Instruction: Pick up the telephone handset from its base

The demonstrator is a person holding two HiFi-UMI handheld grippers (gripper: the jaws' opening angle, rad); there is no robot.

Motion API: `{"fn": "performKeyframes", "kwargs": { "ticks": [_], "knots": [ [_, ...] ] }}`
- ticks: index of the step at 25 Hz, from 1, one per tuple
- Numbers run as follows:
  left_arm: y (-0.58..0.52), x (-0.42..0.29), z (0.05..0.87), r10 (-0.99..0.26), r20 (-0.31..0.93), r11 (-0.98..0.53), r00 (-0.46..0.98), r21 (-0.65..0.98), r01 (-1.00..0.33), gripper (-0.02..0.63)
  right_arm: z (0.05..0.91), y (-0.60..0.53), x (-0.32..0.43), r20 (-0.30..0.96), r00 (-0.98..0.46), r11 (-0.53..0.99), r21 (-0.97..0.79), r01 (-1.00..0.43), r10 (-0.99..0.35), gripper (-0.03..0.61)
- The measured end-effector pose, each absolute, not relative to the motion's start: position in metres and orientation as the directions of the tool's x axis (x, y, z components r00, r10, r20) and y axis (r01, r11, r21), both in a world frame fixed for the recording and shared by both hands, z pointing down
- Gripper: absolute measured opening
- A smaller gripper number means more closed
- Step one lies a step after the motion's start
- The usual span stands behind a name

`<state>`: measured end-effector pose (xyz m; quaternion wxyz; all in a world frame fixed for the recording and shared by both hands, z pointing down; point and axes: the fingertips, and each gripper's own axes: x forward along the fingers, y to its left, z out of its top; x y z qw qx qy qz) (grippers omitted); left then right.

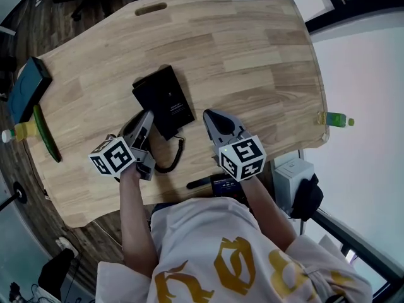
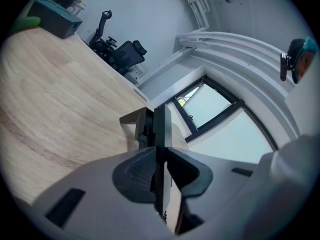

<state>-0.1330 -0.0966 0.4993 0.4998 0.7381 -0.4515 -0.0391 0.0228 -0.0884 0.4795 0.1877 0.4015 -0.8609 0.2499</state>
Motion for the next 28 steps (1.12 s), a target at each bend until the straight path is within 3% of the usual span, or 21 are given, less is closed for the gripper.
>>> {"fn": "performKeyframes", "kwargs": {
  "ticks": [11,28],
  "knots": [
    [-0.075,-0.143,0.455,-0.777,0.263,-0.128,0.572,0.824,-0.552,0.074,0.45,-0.076,0.026,0.466,-0.603,0.553,-0.258,-0.793,-0.648,0.005],
    [-0.01,-0.13,0.385,-0.772,0.148,-0.266,0.618,0.809,-0.525,0.072,0.384,-0.022,0.02,0.314,-0.598,0.55,-0.236,-0.801,-0.737,0.005]
  ]
}}
